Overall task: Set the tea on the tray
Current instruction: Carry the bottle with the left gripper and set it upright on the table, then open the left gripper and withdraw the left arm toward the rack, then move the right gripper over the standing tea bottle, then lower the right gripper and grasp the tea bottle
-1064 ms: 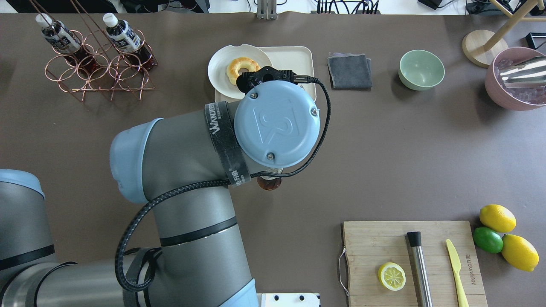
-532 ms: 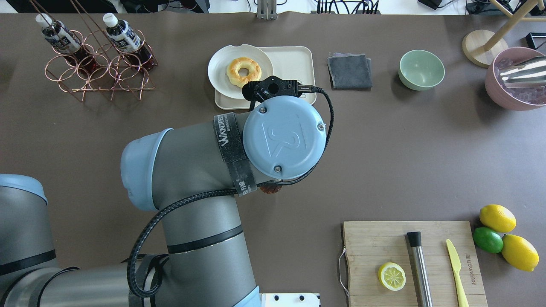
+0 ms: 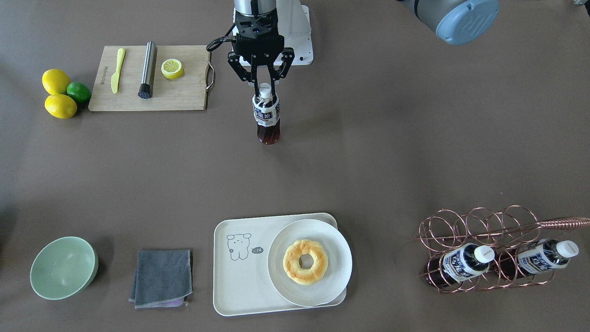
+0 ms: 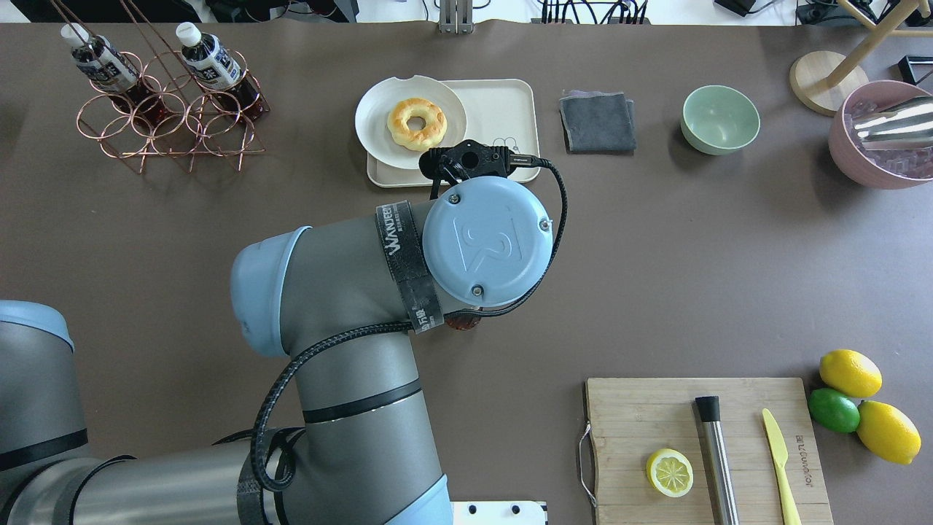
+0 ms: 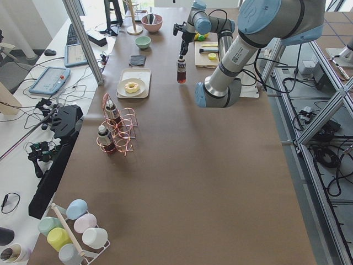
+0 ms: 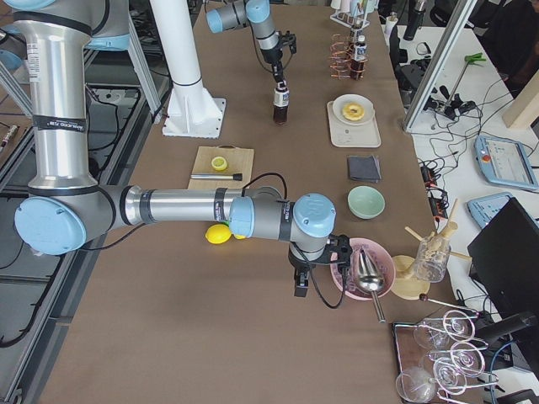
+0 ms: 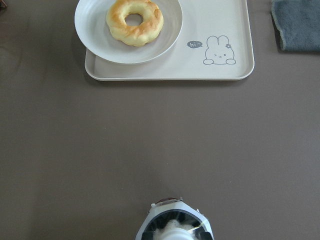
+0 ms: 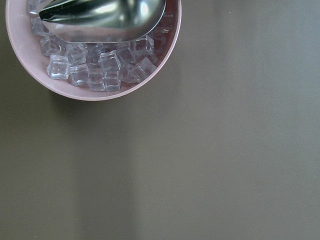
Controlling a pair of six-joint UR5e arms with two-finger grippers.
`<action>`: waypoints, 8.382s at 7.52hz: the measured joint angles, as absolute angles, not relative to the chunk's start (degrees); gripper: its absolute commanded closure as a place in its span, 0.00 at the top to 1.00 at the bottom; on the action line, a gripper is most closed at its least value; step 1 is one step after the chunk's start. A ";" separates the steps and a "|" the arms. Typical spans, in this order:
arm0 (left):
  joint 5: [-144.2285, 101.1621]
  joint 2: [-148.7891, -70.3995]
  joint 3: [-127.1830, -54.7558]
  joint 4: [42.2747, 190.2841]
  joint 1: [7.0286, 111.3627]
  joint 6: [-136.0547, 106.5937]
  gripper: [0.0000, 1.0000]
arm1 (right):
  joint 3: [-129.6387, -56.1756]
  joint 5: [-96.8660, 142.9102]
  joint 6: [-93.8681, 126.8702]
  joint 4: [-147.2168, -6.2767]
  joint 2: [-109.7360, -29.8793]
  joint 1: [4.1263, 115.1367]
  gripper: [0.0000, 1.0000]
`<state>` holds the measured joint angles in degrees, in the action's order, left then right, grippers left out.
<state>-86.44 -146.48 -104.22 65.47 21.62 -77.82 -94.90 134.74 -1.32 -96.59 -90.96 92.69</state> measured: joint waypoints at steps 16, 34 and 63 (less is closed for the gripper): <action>-82.01 -139.53 -110.08 70.36 24.94 -74.59 0.98 | -94.98 134.74 -1.19 -96.59 -90.01 92.72 1.00; -125.35 -97.01 -101.35 88.03 89.64 2.91 0.98 | -108.05 134.47 13.61 -104.82 -70.86 78.74 1.00; -138.35 -93.75 -92.22 88.20 93.36 3.71 0.98 | -104.84 100.42 69.45 -110.52 -39.72 27.89 0.60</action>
<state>-138.35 -93.75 -92.22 88.20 93.36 3.71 -104.84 100.42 69.45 -110.52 -39.72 27.89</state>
